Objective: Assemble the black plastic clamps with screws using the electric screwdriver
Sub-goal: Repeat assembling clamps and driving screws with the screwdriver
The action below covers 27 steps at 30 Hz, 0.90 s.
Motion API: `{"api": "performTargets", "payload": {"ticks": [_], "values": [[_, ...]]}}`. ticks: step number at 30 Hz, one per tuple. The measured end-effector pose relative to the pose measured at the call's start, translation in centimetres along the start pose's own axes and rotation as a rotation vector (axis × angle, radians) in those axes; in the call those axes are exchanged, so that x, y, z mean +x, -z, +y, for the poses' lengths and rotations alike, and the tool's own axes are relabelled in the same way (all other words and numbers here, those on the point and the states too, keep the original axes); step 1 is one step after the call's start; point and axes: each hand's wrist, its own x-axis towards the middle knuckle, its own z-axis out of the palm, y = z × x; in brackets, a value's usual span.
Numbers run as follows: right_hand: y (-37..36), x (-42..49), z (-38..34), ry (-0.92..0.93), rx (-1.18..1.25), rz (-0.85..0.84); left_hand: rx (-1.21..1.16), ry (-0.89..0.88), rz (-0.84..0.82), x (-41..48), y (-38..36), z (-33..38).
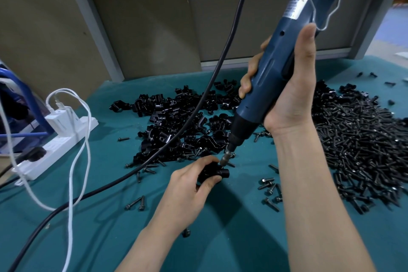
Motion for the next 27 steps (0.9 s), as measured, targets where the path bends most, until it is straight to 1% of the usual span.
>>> {"api": "performTargets", "payload": {"ticks": [6,8,9,10,12,14,16,17,19,22,25,26,27], "values": [[0.2,0.0,-0.8,0.034,0.001,0.024,0.033,-0.005,-0.012,0.0,0.2,-0.1],[0.7,0.0,-1.4,0.035,0.005,0.067,0.044,-0.016,0.002,-0.1,0.3,-0.1],[1.1,0.0,-1.7,0.025,-0.001,0.095,0.011,0.020,0.021,-0.1,0.4,-0.1],[1.7,-0.1,-2.0,0.002,-0.016,0.124,-0.089,0.102,0.054,-0.1,0.5,0.1],[2.9,-0.1,-2.5,-0.097,-0.087,0.199,-0.414,0.309,0.137,0.2,0.8,0.7],[4.2,-0.2,-2.4,-0.285,-0.231,0.309,-0.716,0.453,0.181,0.6,1.2,1.3],[5.3,-0.1,-1.0,-0.502,-0.362,0.400,-0.963,0.562,0.174,0.9,1.5,1.6],[5.8,-0.1,0.0,-0.592,-0.391,0.432,-1.059,0.615,0.159,0.9,1.6,1.8],[6.8,-0.2,2.1,-0.720,-0.420,0.472,-1.161,0.693,0.111,0.8,1.7,1.8],[7.9,-0.2,5.0,-0.833,-0.500,0.467,-1.175,0.705,0.035,0.9,1.8,1.6],[8.5,-0.1,6.3,-0.857,-0.556,0.442,-1.208,0.691,0.005,1.1,1.9,1.2],[8.6,-0.1,6.6,-0.854,-0.631,0.425,-1.224,0.687,0.000,1.1,1.9,1.2],[8.6,0.0,6.5,-0.854,-0.768,0.386,-1.229,0.684,-0.006,1.1,1.9,1.1]]}}
